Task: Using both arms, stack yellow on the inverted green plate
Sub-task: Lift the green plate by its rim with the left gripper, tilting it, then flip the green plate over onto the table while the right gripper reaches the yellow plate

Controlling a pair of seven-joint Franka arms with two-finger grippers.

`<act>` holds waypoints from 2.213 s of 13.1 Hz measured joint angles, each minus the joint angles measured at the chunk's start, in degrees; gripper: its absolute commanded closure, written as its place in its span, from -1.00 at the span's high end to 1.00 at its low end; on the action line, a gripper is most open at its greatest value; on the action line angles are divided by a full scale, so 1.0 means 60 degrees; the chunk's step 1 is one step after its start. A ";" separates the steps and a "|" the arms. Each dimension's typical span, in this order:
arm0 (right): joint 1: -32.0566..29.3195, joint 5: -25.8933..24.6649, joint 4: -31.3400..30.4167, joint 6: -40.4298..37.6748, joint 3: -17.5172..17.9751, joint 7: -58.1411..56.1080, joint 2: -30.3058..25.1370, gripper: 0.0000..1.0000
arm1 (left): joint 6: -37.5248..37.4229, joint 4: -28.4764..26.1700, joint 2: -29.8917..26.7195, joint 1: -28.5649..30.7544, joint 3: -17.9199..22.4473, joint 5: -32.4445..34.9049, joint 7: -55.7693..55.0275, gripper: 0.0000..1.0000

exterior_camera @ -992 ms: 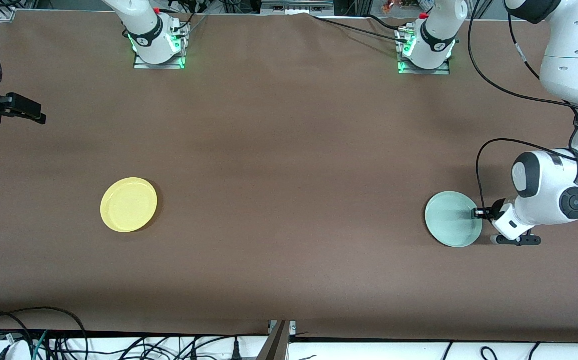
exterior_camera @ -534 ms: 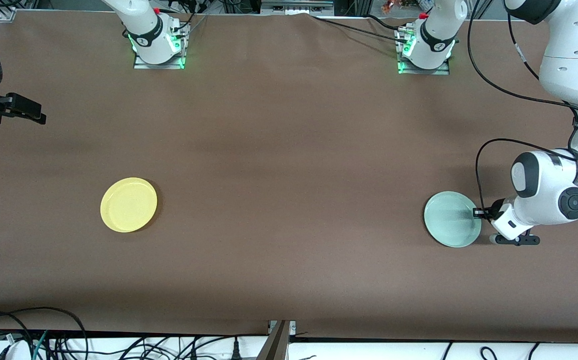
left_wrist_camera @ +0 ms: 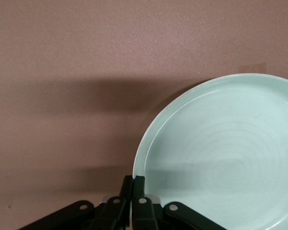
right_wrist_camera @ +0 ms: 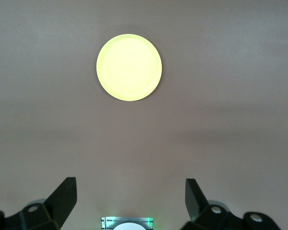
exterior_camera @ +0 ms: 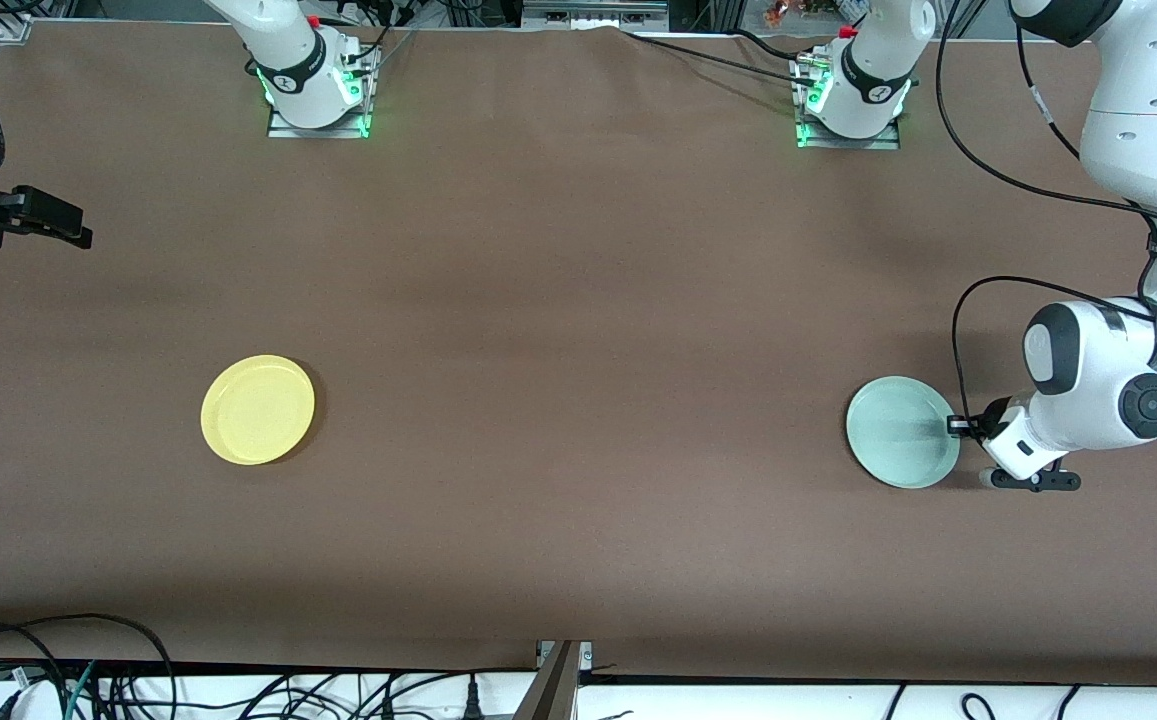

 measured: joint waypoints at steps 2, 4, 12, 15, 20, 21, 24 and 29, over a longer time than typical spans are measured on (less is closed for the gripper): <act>0.0000 0.0000 0.0000 0.0000 0.0000 0.0000 0.0007 1.00 | -0.0147 0.0033 -0.0105 -0.0024 -0.0035 0.0000 0.0000 -1.00; 0.0000 0.0000 0.0000 0.0000 0.0000 0.0000 0.0011 1.00 | -0.0621 0.0115 -0.0416 -0.0187 -0.0108 0.0000 -0.0038 -1.00; -0.0002 0.0000 0.0000 0.0000 0.0001 0.0000 0.0016 1.00 | -0.4767 0.2057 -0.1793 -0.3046 -0.0181 0.2211 -0.2770 -1.00; -0.0006 0.0000 0.0000 0.0000 0.0001 0.0000 0.0016 1.00 | -0.6111 0.2621 -0.1798 -0.4775 -0.0203 0.3738 -0.4217 -1.00; -0.0009 0.0000 -0.0001 0.0000 0.0001 0.0000 0.0020 1.00 | -0.8015 0.2629 -0.1580 -0.7584 -0.0166 0.6254 -0.5893 -1.00; -0.0009 0.0000 0.0000 0.0000 0.0001 0.0000 0.0021 1.00 | -0.8232 0.2634 -0.1481 -0.8070 -0.0146 0.6374 -0.6442 -1.00; -0.0009 0.0000 0.0000 0.0000 0.0002 0.0000 0.0025 1.00 | -0.8421 0.2683 -0.1159 -0.9048 -0.0091 0.6654 -0.7245 -1.00; -0.0010 0.0000 -0.0001 0.0010 0.0002 0.0000 0.0080 1.00 | -0.8559 0.2715 -0.0088 -1.0276 -0.0057 0.8301 -0.7816 -1.00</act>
